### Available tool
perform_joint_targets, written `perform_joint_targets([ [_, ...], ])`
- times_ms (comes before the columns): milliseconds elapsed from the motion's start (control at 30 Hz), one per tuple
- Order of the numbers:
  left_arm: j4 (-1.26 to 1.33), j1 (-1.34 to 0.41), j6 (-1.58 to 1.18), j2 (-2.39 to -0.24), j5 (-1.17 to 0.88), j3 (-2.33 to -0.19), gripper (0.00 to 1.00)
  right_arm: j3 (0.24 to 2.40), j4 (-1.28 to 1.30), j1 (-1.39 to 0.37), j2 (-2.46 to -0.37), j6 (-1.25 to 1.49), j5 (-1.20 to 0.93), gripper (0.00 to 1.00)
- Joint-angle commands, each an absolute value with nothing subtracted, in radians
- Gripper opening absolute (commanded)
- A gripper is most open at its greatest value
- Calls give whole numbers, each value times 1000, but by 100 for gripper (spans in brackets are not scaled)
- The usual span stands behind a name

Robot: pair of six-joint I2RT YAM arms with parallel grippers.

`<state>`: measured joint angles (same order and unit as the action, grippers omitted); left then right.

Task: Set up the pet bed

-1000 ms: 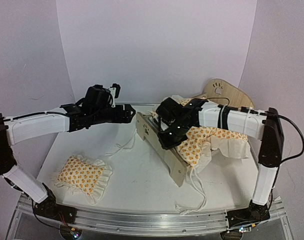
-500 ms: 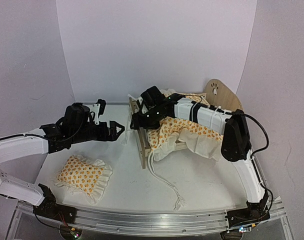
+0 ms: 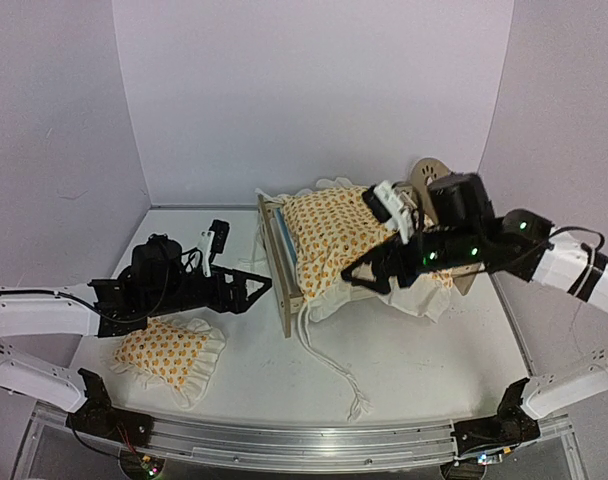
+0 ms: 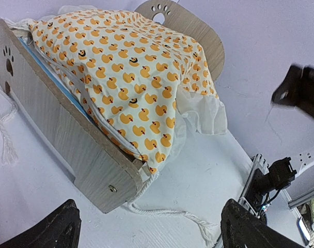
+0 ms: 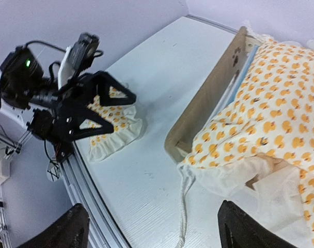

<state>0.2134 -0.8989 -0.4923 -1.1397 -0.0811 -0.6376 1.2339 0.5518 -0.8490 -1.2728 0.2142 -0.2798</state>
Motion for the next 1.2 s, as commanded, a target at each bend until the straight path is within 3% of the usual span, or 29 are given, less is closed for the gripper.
perform_joint_targets([
  [0,371,-914,-540,-1155,-79,-602,93,954,408,-952,-1356,269,-248,77],
  [67,378,-927,-574,-1177,-84,-595,91,910,322,-976,-1404,316,-149,59],
  [100,387,-937,-592,-1183,-78,-588,90,890,267,-991,-1429,348,-67,54],
  [233,439,-982,-632,-1191,-29,-551,86,773,-132,-1020,-1530,395,-33,54],
  [333,447,-990,-674,-1196,-16,-542,79,736,-362,-1034,-1625,406,71,41],
  [467,471,-1019,-666,-1187,25,-519,76,670,-629,-1101,-1706,345,184,41],
  [667,481,-1022,-666,-1161,53,-493,73,680,-734,-1117,-1842,360,346,36],
  [967,489,-1029,-662,-1162,48,-470,63,701,-857,-1122,-1969,319,387,31],
  [1167,498,-1042,-644,-1172,63,-456,56,715,-894,-1121,-2024,305,427,12],
])
